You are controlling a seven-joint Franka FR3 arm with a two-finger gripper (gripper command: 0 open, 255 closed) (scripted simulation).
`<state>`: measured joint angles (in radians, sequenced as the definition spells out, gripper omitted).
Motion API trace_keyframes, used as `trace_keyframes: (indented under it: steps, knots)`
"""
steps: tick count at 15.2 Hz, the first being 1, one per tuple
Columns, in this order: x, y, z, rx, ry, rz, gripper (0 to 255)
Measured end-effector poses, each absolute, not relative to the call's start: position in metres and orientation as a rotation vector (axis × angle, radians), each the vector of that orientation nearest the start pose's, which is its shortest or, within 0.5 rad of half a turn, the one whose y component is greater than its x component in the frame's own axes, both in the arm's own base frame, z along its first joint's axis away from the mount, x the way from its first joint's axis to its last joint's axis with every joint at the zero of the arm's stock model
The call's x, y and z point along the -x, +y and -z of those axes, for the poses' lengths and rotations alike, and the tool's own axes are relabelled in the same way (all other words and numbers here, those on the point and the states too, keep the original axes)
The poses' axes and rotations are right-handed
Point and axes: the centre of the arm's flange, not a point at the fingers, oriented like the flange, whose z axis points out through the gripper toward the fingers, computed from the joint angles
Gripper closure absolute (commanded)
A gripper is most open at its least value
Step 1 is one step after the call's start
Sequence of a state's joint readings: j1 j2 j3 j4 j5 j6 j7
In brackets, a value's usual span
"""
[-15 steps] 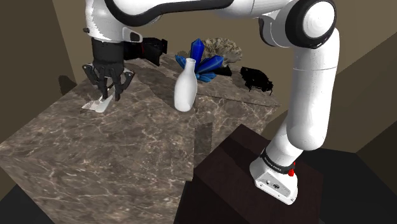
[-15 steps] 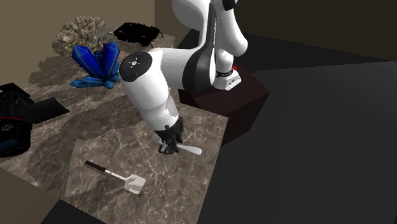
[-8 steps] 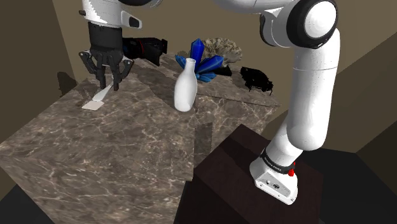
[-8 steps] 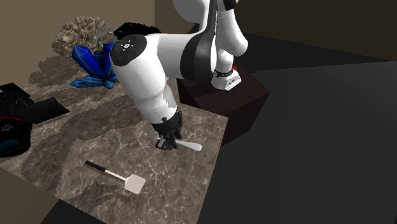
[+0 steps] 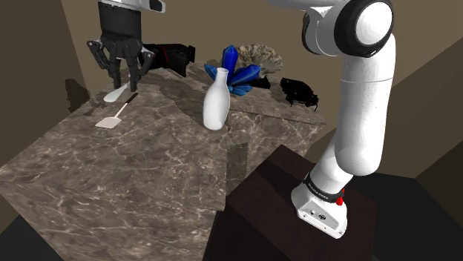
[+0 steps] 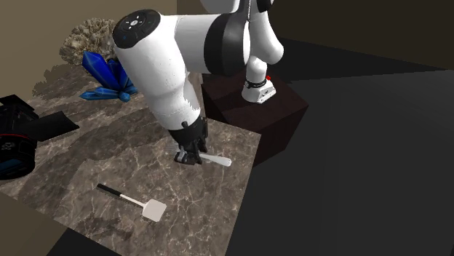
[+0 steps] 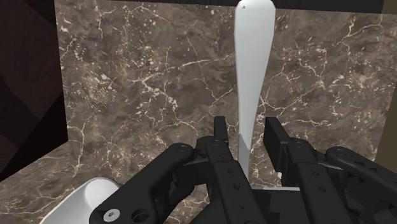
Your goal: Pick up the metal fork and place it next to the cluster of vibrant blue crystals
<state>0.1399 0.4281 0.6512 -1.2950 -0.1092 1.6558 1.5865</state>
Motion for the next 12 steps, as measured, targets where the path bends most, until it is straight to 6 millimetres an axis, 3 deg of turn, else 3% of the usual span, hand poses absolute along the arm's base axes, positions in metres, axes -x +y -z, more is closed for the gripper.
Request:
trace_keyframes:
  steps: [12]
  knots:
    - [-0.533,0.403,-0.605,2.803,1.24,-0.197,255]
